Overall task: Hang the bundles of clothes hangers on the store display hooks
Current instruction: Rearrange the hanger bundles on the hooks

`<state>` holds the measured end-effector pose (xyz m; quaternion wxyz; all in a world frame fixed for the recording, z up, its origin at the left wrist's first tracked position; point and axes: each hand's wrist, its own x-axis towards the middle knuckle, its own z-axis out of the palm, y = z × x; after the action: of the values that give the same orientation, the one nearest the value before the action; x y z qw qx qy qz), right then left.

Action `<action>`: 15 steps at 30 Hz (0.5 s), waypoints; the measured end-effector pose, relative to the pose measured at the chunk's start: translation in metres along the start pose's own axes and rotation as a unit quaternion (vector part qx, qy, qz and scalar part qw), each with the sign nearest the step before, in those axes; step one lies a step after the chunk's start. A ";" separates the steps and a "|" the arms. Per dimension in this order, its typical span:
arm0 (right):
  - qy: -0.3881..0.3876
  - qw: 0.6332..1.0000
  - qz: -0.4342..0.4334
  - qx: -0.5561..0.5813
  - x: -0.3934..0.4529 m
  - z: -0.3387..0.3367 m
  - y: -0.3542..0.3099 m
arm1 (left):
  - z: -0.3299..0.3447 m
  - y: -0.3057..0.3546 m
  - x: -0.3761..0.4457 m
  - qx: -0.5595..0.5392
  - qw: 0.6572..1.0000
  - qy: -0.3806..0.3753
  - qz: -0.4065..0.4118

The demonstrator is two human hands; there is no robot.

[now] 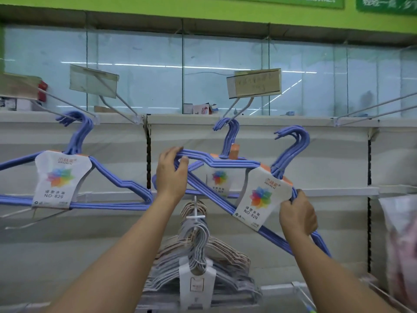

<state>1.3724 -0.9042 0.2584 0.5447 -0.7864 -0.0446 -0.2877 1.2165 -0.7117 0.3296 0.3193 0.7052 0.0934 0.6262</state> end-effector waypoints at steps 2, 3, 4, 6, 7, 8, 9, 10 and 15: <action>0.005 1.000 0.021 0.004 -0.012 -0.013 0.013 | 0.002 0.016 -0.014 0.049 0.999 -0.013 -0.018; 0.008 1.000 0.026 0.005 -0.017 -0.019 0.017 | 0.003 0.023 -0.019 0.129 0.991 -0.023 -0.019; 0.012 0.999 0.033 0.009 -0.024 -0.028 0.023 | 0.004 0.032 -0.030 0.236 0.971 -0.044 -0.006; 0.019 0.999 0.044 0.020 -0.035 -0.045 0.031 | 0.012 0.051 -0.053 0.378 0.918 -0.099 0.069; 0.023 0.998 0.053 0.024 -0.041 -0.057 0.036 | 0.018 0.063 -0.067 0.404 0.899 -0.133 0.106; 0.026 0.997 0.062 0.027 -0.045 -0.066 0.040 | 0.025 0.073 -0.080 0.414 0.885 -0.169 0.131; 0.030 0.997 0.069 0.029 -0.049 -0.078 0.045 | 0.034 0.083 -0.094 0.419 0.874 -0.201 0.142; 0.034 0.996 0.074 0.032 -0.052 -0.088 0.051 | 0.041 0.091 -0.105 0.425 0.865 -0.220 0.150; 0.064 0.994 0.087 0.025 -0.058 -0.149 0.090 | 0.060 0.130 -0.147 0.455 0.825 -0.237 0.237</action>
<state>1.2990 -1.0579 0.1904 0.5887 -0.7537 0.0518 -0.2876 1.2093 -0.9108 0.2817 -0.1840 0.8975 0.1190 0.3826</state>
